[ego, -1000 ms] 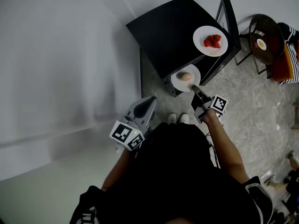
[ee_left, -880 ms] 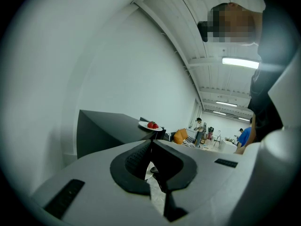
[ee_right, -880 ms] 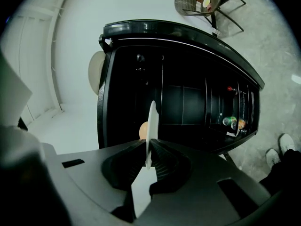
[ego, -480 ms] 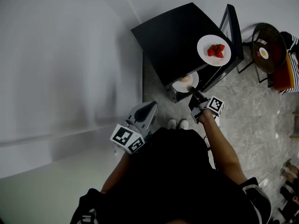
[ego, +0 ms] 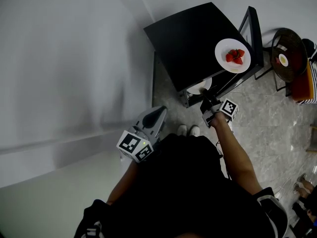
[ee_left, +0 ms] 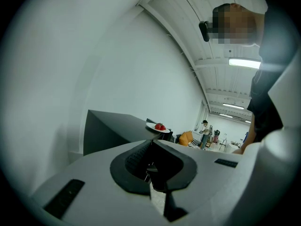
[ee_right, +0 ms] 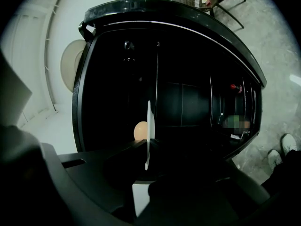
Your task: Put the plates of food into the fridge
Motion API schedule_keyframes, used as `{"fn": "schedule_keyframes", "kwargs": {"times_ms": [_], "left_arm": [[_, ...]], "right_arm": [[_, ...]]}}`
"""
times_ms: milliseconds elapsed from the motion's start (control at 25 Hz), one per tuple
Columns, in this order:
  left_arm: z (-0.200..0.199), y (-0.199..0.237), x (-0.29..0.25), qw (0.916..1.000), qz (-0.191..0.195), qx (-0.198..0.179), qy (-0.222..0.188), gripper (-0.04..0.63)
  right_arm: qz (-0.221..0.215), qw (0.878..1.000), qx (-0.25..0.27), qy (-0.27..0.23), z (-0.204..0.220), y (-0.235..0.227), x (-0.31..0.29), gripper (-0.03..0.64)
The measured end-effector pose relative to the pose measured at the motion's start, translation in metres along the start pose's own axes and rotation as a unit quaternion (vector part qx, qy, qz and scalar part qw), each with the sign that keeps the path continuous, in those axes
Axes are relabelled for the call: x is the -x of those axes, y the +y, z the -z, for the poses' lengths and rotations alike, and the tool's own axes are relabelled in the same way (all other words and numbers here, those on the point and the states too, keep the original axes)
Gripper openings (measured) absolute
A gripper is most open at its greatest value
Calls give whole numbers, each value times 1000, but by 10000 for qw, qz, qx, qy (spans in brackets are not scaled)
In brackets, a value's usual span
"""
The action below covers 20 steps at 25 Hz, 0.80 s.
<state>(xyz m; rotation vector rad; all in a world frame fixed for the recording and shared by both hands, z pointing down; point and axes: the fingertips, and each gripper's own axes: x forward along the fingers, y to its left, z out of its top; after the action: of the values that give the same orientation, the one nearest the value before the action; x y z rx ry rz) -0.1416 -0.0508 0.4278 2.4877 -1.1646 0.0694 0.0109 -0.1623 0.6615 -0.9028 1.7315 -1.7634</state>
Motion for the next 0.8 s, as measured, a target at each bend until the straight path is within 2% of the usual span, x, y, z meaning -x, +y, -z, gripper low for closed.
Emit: {"fn": "schedule_keyframes", "kwargs": {"times_ms": [360, 800], "left_arm": [[0, 4, 1, 9999, -103, 132, 15, 23], [3, 4, 4, 9997, -213, 108, -25, 24]], "right_arm": [[144, 9999, -24, 8, -2, 2, -13, 35], [221, 9997, -17, 62, -7, 0, -25, 35]]}}
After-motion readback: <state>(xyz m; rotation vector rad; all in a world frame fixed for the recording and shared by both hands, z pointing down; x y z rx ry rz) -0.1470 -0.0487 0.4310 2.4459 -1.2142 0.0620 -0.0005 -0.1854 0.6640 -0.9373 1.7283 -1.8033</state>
